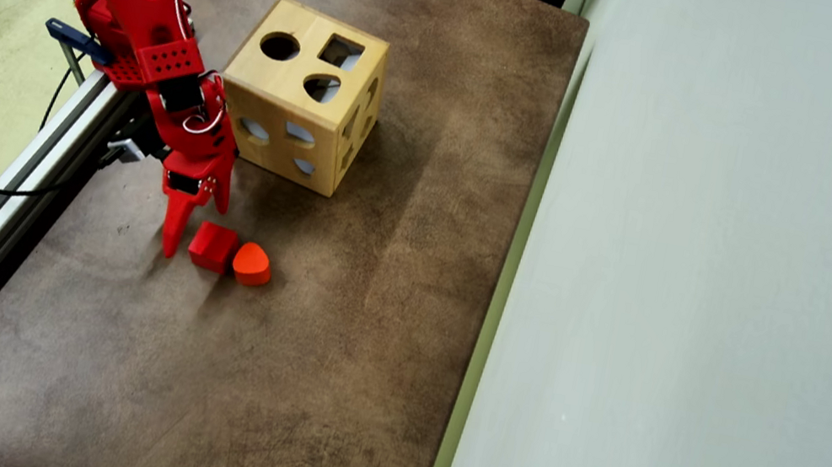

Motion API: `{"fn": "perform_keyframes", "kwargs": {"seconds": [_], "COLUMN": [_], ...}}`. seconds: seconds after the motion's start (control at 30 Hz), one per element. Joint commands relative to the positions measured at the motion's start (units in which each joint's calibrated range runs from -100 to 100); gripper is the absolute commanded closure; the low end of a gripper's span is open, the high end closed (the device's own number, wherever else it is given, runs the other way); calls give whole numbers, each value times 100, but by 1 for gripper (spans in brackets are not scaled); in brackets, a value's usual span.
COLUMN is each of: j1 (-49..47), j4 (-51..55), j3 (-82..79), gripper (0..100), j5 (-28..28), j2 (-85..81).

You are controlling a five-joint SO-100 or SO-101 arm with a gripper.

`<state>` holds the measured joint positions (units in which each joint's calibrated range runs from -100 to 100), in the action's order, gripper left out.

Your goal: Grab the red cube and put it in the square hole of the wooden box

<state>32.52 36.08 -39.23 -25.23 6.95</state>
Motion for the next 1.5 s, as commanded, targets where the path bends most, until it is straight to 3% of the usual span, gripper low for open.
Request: {"fn": "perform_keyframes", "kwargs": {"seconds": [0.0,0.4,0.83,1.47], "j1": [-65,-644,-109,-87], "j4": [39,401,562,337], "j3": [283,220,301,936], "gripper": [48,48,48,48], "j5": [-15,-15,-20,-10], "j2": [-71,-113,-28,855]}}
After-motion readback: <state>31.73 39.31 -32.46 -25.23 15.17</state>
